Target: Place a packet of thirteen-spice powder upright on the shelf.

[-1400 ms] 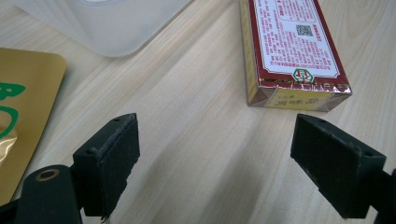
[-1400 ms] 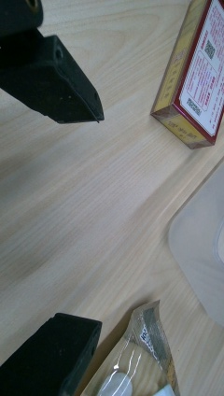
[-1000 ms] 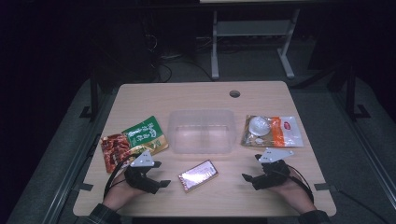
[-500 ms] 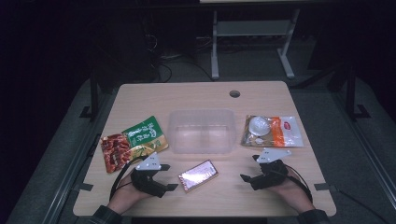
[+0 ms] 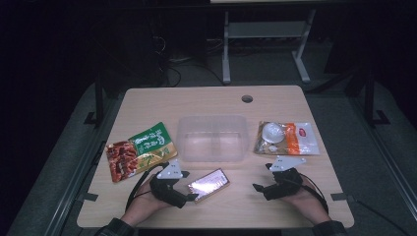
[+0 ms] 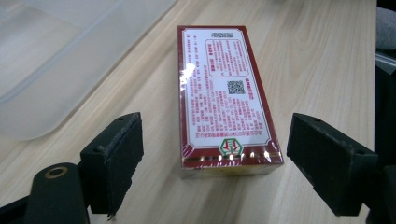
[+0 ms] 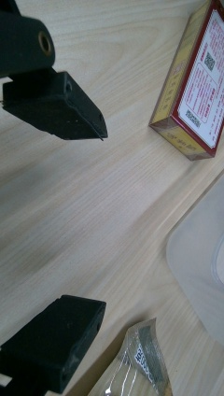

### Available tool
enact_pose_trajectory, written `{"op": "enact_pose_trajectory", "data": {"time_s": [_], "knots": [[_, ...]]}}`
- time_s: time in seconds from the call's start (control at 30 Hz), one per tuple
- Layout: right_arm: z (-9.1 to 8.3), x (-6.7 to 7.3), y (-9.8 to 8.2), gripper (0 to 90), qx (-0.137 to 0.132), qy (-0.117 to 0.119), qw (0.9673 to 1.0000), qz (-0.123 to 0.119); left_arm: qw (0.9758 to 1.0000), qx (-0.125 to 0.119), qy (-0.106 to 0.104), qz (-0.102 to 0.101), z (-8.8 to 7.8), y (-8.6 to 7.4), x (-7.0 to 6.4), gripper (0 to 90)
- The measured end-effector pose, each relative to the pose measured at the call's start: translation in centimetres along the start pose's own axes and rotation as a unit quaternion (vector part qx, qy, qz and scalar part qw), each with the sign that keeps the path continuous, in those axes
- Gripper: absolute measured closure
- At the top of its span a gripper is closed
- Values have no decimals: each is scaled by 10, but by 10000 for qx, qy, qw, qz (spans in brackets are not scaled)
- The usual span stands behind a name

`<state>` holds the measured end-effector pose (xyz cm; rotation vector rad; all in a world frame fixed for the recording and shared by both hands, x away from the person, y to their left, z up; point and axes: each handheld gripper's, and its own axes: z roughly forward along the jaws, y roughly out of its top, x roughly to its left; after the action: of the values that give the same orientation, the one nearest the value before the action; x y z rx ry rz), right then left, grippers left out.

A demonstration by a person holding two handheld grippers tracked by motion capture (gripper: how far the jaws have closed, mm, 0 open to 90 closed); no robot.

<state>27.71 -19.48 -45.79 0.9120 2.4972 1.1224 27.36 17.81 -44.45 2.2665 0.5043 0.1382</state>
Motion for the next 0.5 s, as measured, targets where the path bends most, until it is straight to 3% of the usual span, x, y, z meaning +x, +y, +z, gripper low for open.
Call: {"op": "enact_pose_trajectory", "data": {"time_s": [0.4,0.5], "knots": [[0,0,0,133,9,28,10000,-31,9995,298,52,52,23,9,-7,170],[0,0,0,133,27,27,10000,-11,9996,283,62,-39,28,9,-9,175]]}}
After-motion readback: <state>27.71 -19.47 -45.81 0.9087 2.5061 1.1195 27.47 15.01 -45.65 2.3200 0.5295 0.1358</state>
